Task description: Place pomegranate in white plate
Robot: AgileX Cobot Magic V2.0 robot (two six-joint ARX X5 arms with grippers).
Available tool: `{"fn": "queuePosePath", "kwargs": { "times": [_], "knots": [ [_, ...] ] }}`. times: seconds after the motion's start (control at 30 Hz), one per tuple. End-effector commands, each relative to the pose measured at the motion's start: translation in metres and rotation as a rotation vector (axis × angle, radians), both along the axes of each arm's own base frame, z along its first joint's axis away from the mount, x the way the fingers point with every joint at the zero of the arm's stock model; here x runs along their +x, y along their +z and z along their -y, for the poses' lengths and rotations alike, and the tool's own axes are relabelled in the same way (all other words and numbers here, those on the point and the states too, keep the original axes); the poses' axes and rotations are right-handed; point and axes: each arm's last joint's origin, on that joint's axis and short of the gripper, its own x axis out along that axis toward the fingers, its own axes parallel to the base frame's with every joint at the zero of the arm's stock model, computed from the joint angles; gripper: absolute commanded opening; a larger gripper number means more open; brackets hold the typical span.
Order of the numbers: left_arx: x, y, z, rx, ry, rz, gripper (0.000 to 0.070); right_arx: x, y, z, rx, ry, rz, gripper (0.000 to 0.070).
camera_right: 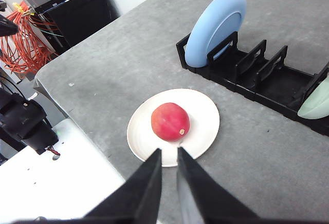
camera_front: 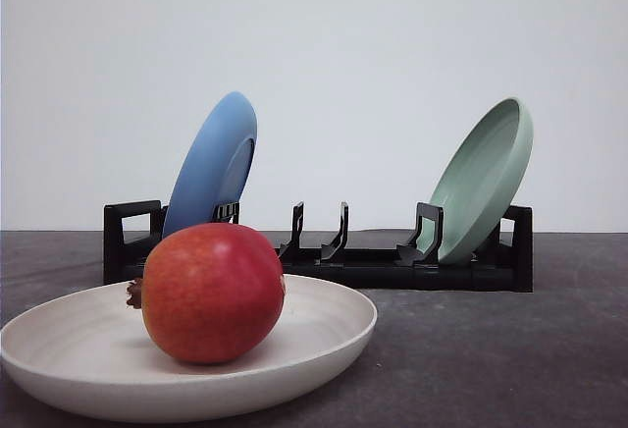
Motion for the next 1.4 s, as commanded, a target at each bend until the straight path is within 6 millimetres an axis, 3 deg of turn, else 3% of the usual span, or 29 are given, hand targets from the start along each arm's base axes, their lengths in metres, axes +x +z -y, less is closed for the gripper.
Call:
{"fn": "queuePosePath", "kwargs": {
  "times": [0.0, 0.6, 0.8, 0.97, 1.1, 1.23, 1.37],
  "knots": [
    [-0.001, 0.003, 0.000, -0.016, -0.011, 0.006, 0.0003, -0.001, 0.006, 0.001, 0.017, 0.008, 0.027, 0.0037],
    [0.000, 0.000, -0.004, -0.023, 0.030, 0.006, 0.0003, 0.000, 0.007, 0.000, 0.031, 0.008, 0.037, 0.0037],
    [0.008, -0.001, -0.010, -0.008, 0.280, 0.017, 0.0003, 0.000, 0.007, 0.000, 0.031, 0.008, 0.037, 0.0037],
    [0.023, -0.008, -0.014, 0.084, 0.536, 0.158, 0.0003, 0.000, 0.007, 0.000, 0.031, 0.008, 0.037, 0.0037],
    [0.046, -0.029, -0.011, 0.114, 0.551, 0.292, 0.0003, -0.001, 0.007, 0.001, 0.031, 0.008, 0.037, 0.0037],
    [0.065, -0.069, -0.018, 0.131, 0.612, 0.391, 0.0003, -0.001, 0.007, 0.001, 0.031, 0.008, 0.037, 0.0037],
    [0.071, -0.111, -0.025, 0.132, 0.712, 0.414, 0.0003, -0.001, 0.007, 0.001, 0.031, 0.008, 0.037, 0.0037]
  ]
}}
